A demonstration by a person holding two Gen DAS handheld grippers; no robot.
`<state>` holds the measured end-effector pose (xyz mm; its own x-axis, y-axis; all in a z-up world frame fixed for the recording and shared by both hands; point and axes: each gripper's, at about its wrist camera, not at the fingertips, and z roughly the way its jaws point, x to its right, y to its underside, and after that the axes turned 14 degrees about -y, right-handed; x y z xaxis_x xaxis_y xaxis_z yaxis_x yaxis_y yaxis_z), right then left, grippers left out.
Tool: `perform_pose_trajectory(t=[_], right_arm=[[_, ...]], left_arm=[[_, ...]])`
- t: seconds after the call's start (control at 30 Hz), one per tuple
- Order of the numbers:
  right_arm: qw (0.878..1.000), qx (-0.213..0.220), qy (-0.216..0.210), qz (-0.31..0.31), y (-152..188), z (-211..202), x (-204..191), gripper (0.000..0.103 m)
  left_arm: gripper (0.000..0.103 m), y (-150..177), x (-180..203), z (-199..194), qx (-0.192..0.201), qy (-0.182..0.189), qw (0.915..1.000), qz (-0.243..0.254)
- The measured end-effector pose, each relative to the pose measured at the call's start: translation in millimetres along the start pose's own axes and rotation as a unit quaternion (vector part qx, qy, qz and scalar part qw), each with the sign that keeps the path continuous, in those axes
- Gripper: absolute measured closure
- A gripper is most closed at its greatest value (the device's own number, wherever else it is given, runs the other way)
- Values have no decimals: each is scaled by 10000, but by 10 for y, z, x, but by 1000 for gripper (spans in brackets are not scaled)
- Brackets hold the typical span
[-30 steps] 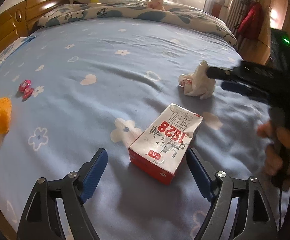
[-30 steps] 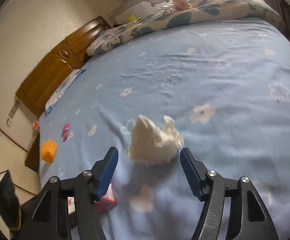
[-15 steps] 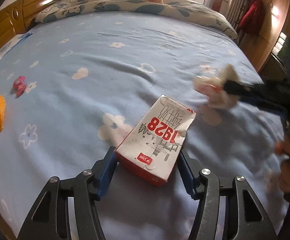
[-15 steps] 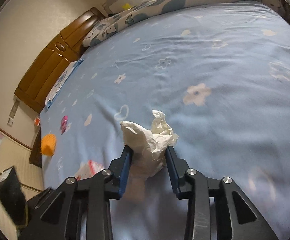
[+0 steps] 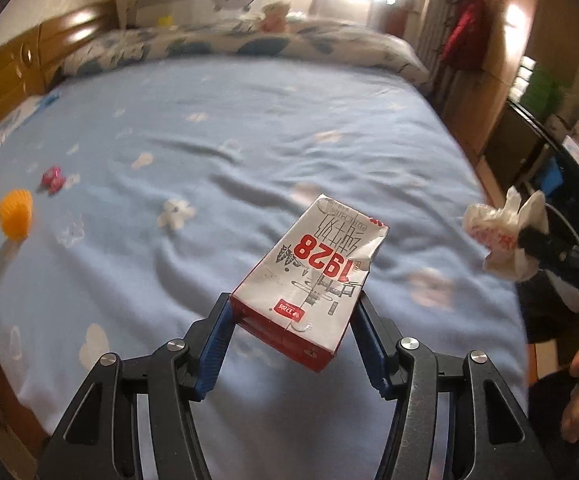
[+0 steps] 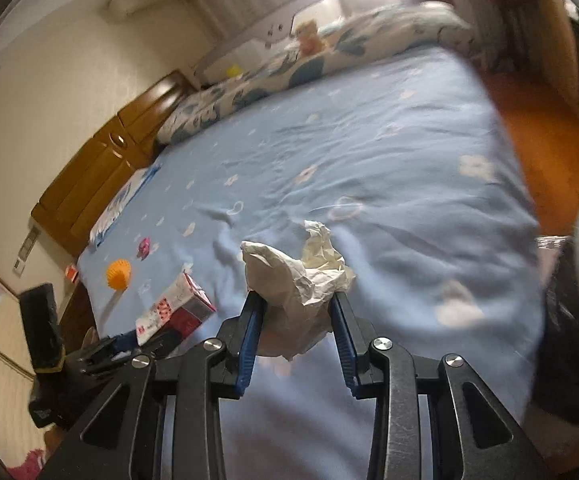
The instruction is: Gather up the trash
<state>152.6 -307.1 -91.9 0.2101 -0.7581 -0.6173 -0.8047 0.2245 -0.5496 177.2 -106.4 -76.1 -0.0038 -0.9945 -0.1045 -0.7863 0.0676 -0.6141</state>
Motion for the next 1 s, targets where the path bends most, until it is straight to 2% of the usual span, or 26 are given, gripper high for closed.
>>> perform_pose_trajectory(t=[0.17,0.4,0.73,1.0], right_arm=[[9997,200,107,18,170,-387,-50,68],[9988,425,217,-89,338,-756,-137,68],[9971,645,383,-136,388,-1001,-99,67],[9962,693,527,13,401,-1108,90,67]], left_arm=[[46,143,156,-398,241,77,9996,108],[46,320,303,-686,390,137,9986,336],[46,310,543,-703,443,124,9974,546],[46,251,804,-640,434,183,9959,775]])
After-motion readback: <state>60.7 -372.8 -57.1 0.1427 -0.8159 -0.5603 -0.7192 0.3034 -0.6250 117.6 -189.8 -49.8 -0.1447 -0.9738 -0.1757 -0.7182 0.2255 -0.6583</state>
